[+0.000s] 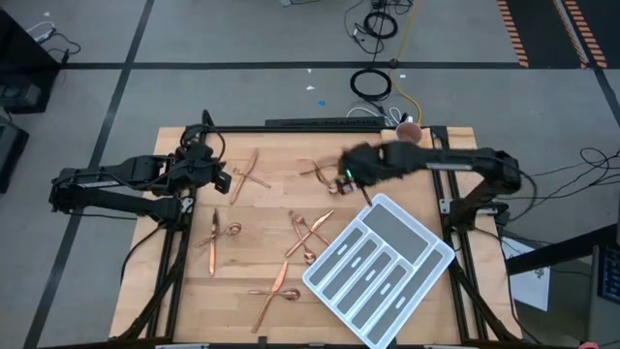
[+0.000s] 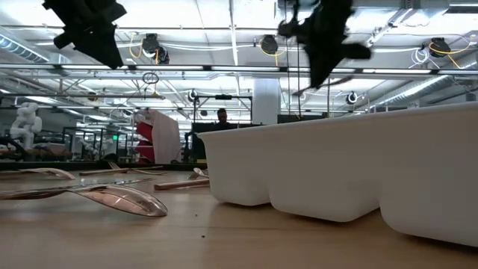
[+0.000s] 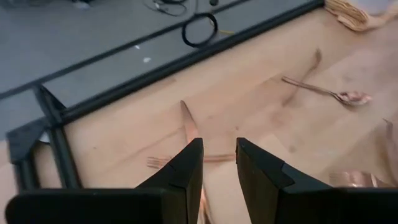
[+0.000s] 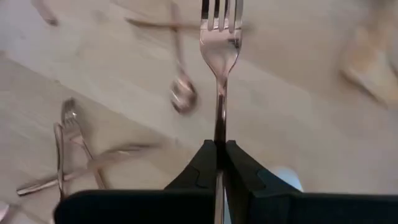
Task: Sort silverware
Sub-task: Put the gold fork into the silverware tray
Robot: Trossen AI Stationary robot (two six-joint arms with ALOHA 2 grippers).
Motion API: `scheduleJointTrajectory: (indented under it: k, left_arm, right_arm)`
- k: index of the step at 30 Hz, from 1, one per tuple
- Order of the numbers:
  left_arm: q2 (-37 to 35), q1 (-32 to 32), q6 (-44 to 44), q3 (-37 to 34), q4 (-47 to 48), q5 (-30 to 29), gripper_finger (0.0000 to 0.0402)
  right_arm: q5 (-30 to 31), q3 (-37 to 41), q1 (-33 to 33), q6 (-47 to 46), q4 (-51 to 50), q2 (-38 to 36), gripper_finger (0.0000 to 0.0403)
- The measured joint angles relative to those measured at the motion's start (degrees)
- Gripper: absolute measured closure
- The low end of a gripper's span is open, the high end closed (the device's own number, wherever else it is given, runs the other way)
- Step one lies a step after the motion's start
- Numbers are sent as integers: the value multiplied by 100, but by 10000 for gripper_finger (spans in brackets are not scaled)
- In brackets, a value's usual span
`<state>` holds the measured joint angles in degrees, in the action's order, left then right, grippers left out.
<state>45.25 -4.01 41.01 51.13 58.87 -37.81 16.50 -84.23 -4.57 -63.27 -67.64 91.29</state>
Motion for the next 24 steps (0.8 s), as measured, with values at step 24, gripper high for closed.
scheduleJointTrajectory:
  k: [24]
  left_arm:
    - [-1, 0, -993, 0, -1056, 225, 300]
  right_arm:
    - [541, -13, 2932, -6100, 1516, 1754, 403]
